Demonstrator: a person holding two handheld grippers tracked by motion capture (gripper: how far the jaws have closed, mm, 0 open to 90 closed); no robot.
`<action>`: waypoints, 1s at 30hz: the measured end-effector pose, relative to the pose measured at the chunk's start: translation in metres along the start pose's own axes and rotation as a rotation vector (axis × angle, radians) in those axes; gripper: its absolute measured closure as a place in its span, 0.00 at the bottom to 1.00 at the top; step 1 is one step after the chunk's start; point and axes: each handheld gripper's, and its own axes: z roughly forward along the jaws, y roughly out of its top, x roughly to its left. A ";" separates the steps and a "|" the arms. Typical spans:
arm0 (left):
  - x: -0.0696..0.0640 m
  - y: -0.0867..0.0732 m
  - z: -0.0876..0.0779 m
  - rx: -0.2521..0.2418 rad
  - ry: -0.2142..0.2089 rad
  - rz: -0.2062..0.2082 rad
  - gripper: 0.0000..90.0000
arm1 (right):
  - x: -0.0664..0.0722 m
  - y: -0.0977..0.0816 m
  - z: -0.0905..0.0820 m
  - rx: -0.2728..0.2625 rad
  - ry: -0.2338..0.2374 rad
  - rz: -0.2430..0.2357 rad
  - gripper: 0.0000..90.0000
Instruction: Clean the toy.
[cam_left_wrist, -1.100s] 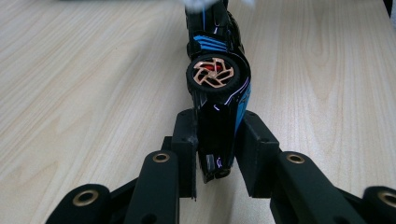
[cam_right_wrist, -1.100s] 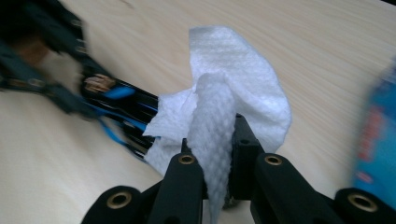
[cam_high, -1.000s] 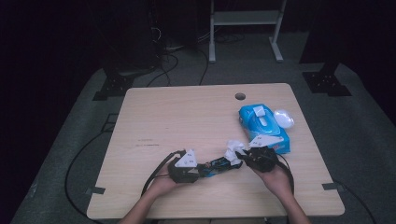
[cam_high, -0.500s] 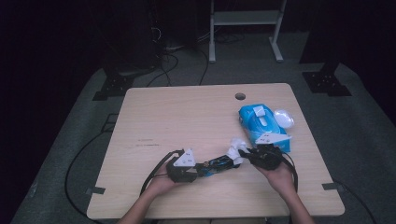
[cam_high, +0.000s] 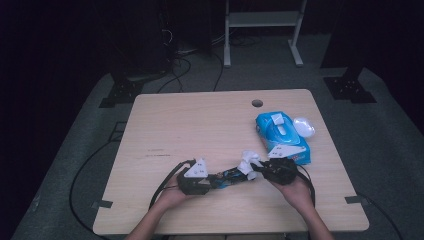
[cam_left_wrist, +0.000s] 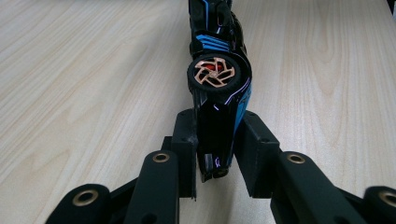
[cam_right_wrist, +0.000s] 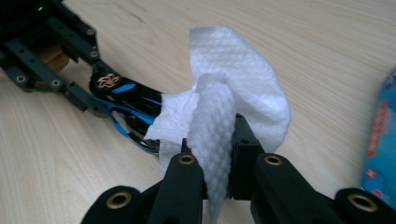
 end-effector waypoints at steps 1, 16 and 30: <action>0.000 0.000 0.000 -0.003 0.002 -0.002 0.78 | 0.002 0.000 0.002 0.004 -0.007 -0.005 0.93; -0.002 0.002 0.000 -0.006 0.002 0.012 0.77 | 0.061 0.024 0.053 -0.026 0.145 -0.062 0.93; 0.000 0.001 0.000 -0.008 0.009 0.011 0.77 | -0.001 0.005 0.011 0.001 -0.101 0.005 0.93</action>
